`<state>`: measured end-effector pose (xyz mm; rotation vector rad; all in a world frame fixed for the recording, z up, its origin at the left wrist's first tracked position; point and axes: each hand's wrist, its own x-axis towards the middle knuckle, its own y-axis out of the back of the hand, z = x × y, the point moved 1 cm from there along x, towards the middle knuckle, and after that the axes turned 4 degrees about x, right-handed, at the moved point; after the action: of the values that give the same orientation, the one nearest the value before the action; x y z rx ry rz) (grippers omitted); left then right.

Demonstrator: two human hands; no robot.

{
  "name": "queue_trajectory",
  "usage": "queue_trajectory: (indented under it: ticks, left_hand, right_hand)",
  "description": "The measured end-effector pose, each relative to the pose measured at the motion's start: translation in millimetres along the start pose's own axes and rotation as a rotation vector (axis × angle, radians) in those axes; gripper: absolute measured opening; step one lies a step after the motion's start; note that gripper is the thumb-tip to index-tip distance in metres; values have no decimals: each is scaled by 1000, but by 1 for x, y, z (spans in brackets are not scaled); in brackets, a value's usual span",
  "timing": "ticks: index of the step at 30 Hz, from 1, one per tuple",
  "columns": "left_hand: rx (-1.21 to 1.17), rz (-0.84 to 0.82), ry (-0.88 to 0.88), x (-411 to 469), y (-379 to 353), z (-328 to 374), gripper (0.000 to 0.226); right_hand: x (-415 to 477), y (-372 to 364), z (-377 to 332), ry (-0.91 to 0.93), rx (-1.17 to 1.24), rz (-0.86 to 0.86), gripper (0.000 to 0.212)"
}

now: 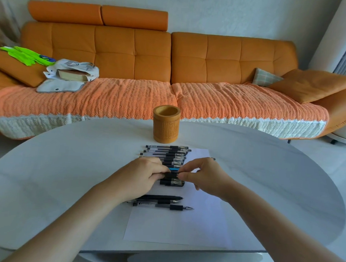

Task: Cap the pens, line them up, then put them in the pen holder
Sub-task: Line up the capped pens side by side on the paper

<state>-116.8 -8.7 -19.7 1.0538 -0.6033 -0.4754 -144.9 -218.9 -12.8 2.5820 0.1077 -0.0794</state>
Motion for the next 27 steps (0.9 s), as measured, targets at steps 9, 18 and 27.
queue_trajectory:
  ticks: [9, 18, 27]
  left_hand:
    - [87, -83, 92, -9, 4, -7, 21]
    - [136, -21, -9, -16, 8, 1, 9]
    - [147, -217, 93, -14, 5, 2, 17]
  right_hand:
    - [-1, -9, 2, 57, -269, -67, 15]
    - [-9, -16, 3, 175, -514, -13, 21]
    - [-22, -14, 0, 260, -533, -160, 20]
